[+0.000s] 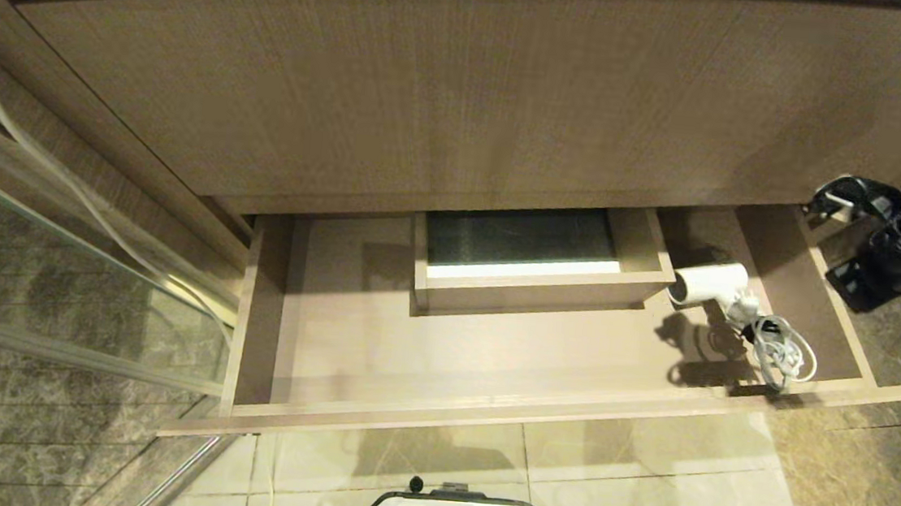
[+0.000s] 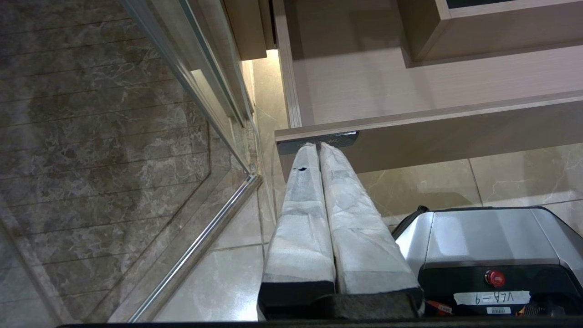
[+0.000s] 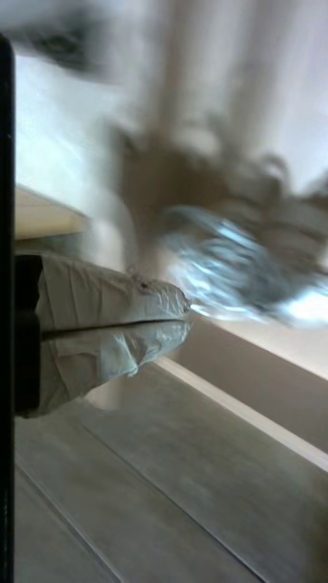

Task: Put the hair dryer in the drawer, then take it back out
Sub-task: Close the drawer

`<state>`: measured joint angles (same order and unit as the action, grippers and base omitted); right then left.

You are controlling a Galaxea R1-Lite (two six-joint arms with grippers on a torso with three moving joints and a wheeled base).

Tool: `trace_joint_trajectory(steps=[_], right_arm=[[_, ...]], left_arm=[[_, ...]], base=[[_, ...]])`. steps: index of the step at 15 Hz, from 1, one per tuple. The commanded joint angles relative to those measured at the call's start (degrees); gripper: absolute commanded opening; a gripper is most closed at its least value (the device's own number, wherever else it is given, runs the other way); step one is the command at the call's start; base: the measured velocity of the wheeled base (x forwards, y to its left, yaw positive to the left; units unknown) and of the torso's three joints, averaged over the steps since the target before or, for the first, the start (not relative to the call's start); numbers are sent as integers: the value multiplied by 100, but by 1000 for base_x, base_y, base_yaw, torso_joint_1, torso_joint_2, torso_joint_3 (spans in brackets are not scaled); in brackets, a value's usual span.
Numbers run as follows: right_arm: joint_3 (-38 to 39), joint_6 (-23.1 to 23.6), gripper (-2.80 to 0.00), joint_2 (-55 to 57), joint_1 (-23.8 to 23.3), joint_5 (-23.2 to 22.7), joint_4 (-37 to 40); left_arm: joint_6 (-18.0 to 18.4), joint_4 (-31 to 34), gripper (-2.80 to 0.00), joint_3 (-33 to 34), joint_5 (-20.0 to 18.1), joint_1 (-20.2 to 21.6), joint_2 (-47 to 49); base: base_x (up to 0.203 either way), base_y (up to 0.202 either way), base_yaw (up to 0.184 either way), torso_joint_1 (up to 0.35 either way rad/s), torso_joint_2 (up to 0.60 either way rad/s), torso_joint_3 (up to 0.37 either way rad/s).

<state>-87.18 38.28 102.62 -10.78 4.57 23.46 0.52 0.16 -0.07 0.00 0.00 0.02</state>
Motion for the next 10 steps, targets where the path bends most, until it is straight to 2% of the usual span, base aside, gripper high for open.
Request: trace_joint_trajectory(steps=[1,6,10], right_arm=[[982,22,-280,-1147,-14,22,272],[2861,-9,-280,-1845,-92,48,206],[3895,-110,-280,-1489,-188,157,-236]], left_arm=[[0,-7,-280,2,0,0,-2],[0,-7,-280,-1,0,0,-2],[0,2,-280,-1,0,0,-2]], base=[[0,0,0,0,0,0],[0,0,0,0,0,0],[0,0,0,0,0,0]])
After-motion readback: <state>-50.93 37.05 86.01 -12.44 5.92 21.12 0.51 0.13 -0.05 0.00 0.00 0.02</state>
